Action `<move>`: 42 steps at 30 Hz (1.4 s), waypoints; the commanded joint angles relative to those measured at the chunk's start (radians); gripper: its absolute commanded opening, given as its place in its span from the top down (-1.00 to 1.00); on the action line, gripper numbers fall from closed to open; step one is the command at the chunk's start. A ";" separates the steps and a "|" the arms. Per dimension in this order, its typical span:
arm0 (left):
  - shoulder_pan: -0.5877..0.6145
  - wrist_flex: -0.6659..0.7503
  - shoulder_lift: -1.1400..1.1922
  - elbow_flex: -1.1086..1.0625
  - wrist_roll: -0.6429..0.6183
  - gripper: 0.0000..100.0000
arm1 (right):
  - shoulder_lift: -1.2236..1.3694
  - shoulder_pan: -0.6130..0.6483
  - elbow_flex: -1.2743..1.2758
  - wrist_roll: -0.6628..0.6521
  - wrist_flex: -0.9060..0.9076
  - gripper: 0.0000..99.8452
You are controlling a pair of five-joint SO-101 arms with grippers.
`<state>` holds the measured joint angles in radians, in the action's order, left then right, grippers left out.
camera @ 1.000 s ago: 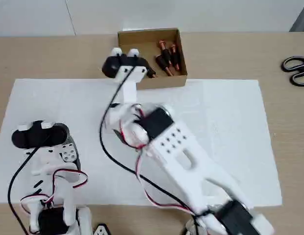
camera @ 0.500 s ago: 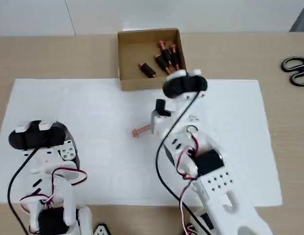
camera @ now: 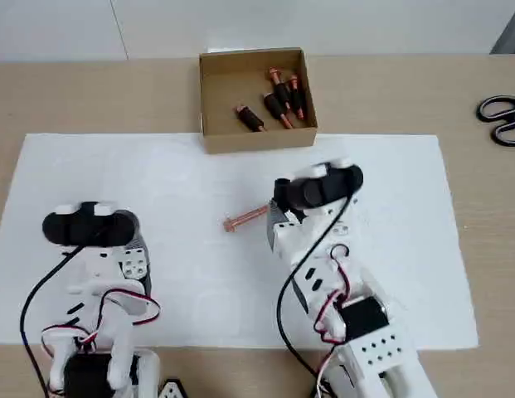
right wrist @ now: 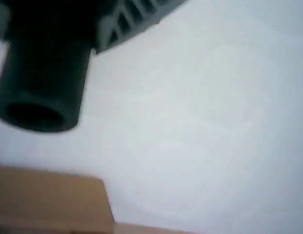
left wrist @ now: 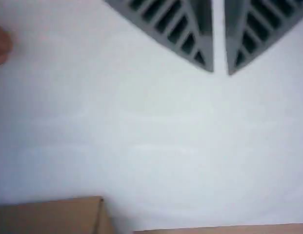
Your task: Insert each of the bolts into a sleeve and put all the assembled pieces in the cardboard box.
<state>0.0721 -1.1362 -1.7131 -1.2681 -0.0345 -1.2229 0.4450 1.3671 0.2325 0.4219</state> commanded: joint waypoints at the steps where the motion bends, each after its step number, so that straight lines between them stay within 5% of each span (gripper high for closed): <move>1: -0.074 -0.006 0.224 0.151 0.003 0.99 | -0.150 -0.008 0.072 -0.064 -0.097 0.99; 9: -0.222 -0.029 0.954 0.627 0.005 0.99 | -0.547 -0.076 0.319 -0.132 -0.133 0.99; 19: -0.419 -0.331 1.570 1.158 0.008 0.99 | -0.591 -0.354 0.305 -0.127 -0.151 0.99; 24: -0.486 -0.463 1.801 1.293 0.157 0.99 | -0.591 -0.418 0.311 -0.126 -0.150 0.99; 32: -0.503 -0.488 2.061 1.497 0.315 0.99 | -0.591 -0.429 0.311 -0.124 -0.150 0.99; 42: -0.503 -0.595 2.183 1.699 0.262 0.99 | -0.591 -0.426 0.311 -0.124 -0.150 0.99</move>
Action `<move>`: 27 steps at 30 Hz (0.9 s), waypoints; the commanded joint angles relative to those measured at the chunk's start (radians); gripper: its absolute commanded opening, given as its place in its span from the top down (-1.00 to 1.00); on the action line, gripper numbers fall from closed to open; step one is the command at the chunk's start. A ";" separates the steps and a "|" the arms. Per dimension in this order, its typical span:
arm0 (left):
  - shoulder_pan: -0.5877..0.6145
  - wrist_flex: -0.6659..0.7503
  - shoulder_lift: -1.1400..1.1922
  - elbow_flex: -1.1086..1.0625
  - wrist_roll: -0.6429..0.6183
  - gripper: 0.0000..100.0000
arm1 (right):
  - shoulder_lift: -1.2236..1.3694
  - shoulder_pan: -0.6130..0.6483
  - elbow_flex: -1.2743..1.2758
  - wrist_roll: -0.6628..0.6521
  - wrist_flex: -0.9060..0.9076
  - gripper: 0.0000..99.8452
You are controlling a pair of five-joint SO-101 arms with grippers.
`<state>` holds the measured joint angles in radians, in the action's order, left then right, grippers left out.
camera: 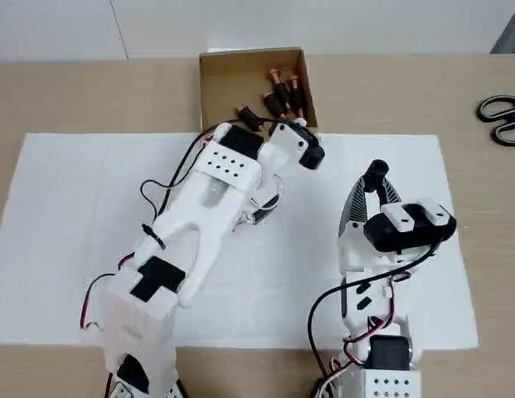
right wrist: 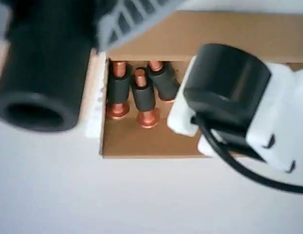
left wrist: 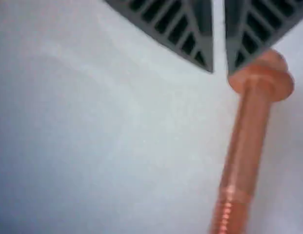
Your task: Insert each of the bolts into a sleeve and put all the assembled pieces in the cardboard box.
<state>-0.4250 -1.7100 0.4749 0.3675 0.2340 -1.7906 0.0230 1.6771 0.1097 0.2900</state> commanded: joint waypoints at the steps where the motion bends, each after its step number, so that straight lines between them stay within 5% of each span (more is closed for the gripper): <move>1: -0.005 -0.021 -0.002 0.067 -0.006 0.99 | -0.024 -0.004 0.002 -0.002 -0.018 0.99; 14: -0.003 -0.038 0.009 0.064 -0.095 0.99 | -0.024 -0.004 0.006 -0.002 -0.016 0.99; 21: 0.020 -0.040 0.009 0.065 0.035 0.98 | -0.024 -0.004 0.006 -0.002 -0.016 0.99; 27: 0.054 -0.040 0.011 0.065 0.117 0.69 | -0.024 -0.004 0.006 -0.002 -0.016 0.99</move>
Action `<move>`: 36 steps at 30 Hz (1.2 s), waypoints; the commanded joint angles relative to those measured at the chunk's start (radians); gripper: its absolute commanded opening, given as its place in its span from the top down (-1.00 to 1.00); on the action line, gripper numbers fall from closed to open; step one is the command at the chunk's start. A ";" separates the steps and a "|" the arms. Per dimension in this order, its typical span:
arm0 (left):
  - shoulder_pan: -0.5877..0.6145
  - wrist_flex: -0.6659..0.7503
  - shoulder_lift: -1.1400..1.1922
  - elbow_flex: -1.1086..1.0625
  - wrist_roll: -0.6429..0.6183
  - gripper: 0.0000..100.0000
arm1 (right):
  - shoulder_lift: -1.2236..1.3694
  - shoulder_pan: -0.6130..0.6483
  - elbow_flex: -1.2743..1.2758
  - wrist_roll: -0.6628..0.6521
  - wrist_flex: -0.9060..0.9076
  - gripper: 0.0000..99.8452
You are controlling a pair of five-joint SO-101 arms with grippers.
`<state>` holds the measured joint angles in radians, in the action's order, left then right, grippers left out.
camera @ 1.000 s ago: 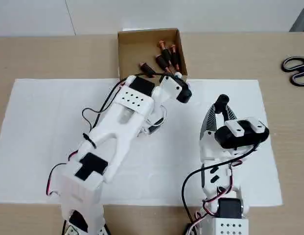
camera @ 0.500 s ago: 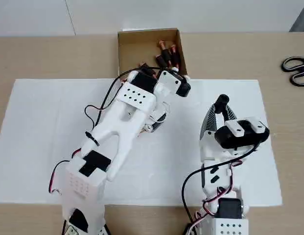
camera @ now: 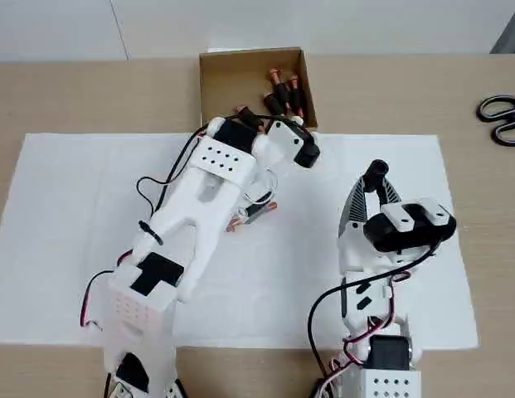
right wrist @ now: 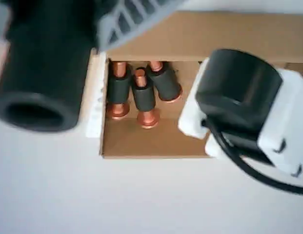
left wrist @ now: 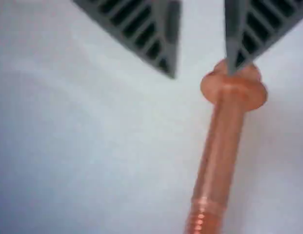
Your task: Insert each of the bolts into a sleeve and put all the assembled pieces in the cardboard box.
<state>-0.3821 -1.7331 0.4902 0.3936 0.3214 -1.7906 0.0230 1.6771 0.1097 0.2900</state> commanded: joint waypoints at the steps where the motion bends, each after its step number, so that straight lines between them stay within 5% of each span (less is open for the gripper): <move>1: 0.011 -0.017 -0.005 0.038 0.038 0.68 | -0.024 -0.004 0.006 -0.002 -0.016 0.99; 20: 0.011 0.005 0.261 0.200 0.124 0.68 | -0.024 -0.004 0.006 -0.003 -0.016 0.99; 36: 0.023 -0.018 0.114 0.246 0.121 0.68 | -0.024 -0.004 0.006 -0.003 -0.016 0.99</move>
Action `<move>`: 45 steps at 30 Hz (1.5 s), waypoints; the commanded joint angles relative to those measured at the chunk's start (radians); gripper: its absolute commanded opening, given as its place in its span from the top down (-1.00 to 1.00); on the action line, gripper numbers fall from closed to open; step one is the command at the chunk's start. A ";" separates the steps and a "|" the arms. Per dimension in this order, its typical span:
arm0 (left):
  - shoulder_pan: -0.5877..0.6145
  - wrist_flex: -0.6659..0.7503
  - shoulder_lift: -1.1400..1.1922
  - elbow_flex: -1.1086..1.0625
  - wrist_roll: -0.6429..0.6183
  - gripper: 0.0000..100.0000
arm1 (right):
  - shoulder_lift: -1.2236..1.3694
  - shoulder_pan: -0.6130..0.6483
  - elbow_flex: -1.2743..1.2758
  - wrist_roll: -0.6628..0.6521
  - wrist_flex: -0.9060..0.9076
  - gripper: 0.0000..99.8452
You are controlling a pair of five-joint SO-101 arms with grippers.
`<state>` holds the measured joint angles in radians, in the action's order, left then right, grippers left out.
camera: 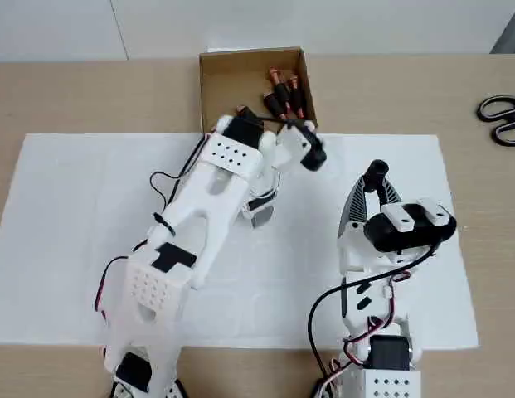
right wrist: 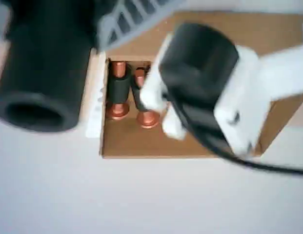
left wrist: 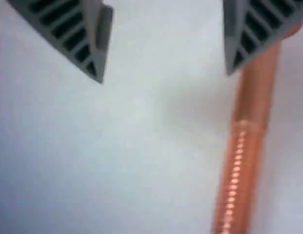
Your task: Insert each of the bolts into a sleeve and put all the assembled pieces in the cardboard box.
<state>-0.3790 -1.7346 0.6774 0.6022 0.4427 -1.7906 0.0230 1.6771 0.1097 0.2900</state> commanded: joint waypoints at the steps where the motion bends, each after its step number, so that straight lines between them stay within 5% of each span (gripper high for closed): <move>1: 0.025 -0.017 -0.071 0.031 0.000 0.68 | -0.024 -0.004 0.006 -0.003 -0.016 0.99; 33: 0.109 0.023 0.098 -0.025 0.101 0.68 | -0.024 -0.004 0.006 -0.003 -0.016 0.99; 39: 0.109 -0.017 0.098 0.042 0.101 0.97 | -0.024 -0.004 0.006 -0.003 -0.016 0.99; 45: 0.115 -0.017 0.097 0.081 0.192 0.99 | -0.024 -0.004 0.006 -0.003 -0.016 0.99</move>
<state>-0.2670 -1.7315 0.7833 0.6391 0.5792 -1.7906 0.0230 1.6771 0.1097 0.2900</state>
